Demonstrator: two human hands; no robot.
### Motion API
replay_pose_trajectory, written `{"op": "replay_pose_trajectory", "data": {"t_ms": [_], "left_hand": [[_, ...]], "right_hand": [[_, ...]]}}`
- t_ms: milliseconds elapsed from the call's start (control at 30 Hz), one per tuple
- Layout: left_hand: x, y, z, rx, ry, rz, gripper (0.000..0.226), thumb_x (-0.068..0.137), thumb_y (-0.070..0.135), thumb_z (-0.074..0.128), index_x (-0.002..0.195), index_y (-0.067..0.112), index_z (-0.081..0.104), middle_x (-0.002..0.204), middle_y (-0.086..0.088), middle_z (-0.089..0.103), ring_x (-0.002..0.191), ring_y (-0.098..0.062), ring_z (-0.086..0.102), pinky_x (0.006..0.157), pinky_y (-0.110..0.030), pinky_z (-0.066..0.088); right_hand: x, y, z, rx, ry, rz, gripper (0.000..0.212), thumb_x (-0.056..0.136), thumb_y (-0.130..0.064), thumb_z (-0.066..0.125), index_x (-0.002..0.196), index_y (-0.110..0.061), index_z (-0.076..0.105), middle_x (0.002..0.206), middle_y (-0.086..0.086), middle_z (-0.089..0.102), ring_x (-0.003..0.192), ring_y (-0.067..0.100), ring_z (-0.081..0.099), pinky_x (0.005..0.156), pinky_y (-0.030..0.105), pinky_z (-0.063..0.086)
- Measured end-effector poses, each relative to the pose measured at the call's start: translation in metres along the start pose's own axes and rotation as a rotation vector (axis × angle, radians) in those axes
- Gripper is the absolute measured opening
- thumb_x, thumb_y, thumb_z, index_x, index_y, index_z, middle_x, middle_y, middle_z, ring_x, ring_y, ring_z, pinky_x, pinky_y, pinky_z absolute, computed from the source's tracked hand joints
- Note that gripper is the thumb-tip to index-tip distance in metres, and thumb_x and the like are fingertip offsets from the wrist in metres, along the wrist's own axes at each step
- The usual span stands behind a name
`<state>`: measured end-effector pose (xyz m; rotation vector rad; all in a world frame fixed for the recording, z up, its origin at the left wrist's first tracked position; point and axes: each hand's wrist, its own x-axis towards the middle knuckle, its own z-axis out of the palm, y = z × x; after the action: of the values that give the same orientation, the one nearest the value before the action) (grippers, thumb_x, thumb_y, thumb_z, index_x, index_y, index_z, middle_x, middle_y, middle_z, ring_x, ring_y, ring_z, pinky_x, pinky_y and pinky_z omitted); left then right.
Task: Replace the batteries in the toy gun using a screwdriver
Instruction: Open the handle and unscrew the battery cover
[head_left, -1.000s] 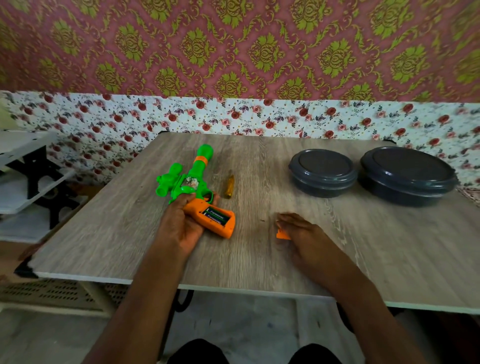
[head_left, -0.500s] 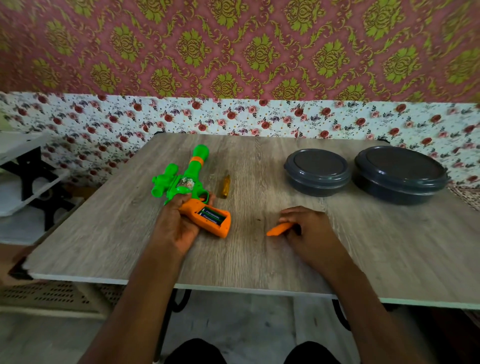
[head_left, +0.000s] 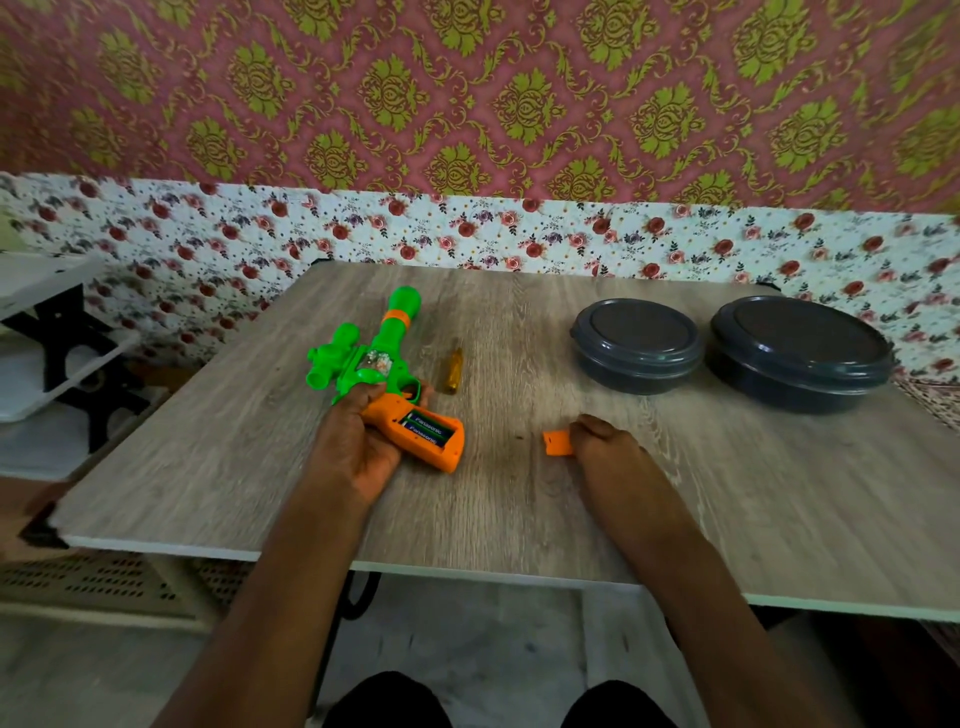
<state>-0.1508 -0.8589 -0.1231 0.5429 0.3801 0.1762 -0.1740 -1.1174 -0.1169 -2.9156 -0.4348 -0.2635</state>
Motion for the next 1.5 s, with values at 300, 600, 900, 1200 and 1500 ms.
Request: {"op": "replay_pose_trajectory", "data": {"t_ms": [300, 600, 900, 1200, 1500], "left_hand": [[-0.006, 0.001, 0.003, -0.006, 0.017, 0.012, 0.046, 0.099, 0.001, 0.051, 0.145, 0.006, 0.048, 0.143, -0.026, 0.057, 0.130, -0.047, 0.056, 0.101, -0.063, 0.050], [-0.007, 0.000, 0.001, 0.034, 0.004, 0.054, 0.047, 0.099, 0.006, 0.053, 0.146, 0.006, 0.050, 0.140, -0.027, 0.059, 0.103, -0.039, 0.067, 0.112, -0.064, 0.041], [-0.005, 0.000, 0.001, 0.053, 0.052, 0.054, 0.045, 0.100, 0.008, 0.052, 0.145, 0.005, 0.051, 0.141, -0.028, 0.058, 0.128, -0.046, 0.058, 0.112, -0.064, 0.041], [-0.008, 0.001, 0.003, 0.070, 0.035, 0.043, 0.045, 0.100, 0.007, 0.051, 0.145, 0.005, 0.049, 0.138, -0.028, 0.060, 0.106, -0.040, 0.066, 0.095, -0.054, 0.053], [-0.008, 0.001, 0.002, 0.076, 0.019, 0.051, 0.045, 0.100, 0.008, 0.051, 0.145, 0.006, 0.049, 0.137, -0.026, 0.061, 0.102, -0.039, 0.067, 0.105, -0.064, 0.045]], "right_hand": [[0.002, -0.008, -0.013, 0.035, -0.023, -0.006, 0.026, 0.097, -0.013, 0.058, 0.123, -0.011, 0.062, 0.134, 0.008, 0.059, 0.110, 0.027, 0.067, 0.092, 0.039, 0.058], [0.080, -0.049, 0.002, 0.226, 0.021, -0.213, 0.039, 0.101, -0.017, 0.052, 0.139, -0.015, 0.061, 0.126, 0.013, 0.067, 0.117, 0.033, 0.062, 0.096, 0.042, 0.051], [0.137, -0.074, 0.029, 0.200, -0.114, -0.174, 0.027, 0.093, -0.033, 0.062, 0.112, -0.018, 0.074, 0.108, 0.014, 0.070, 0.098, 0.030, 0.066, 0.082, 0.041, 0.057], [0.122, -0.064, 0.026, 0.272, 0.221, -0.086, 0.015, 0.087, -0.012, 0.060, 0.090, -0.013, 0.074, 0.086, 0.012, 0.070, 0.078, 0.029, 0.064, 0.076, 0.043, 0.059], [0.107, -0.052, 0.006, 0.657, 0.774, -0.283, 0.019, 0.096, 0.004, 0.058, 0.111, -0.001, 0.070, 0.106, 0.012, 0.063, 0.090, 0.017, 0.062, 0.073, 0.024, 0.051]]}}
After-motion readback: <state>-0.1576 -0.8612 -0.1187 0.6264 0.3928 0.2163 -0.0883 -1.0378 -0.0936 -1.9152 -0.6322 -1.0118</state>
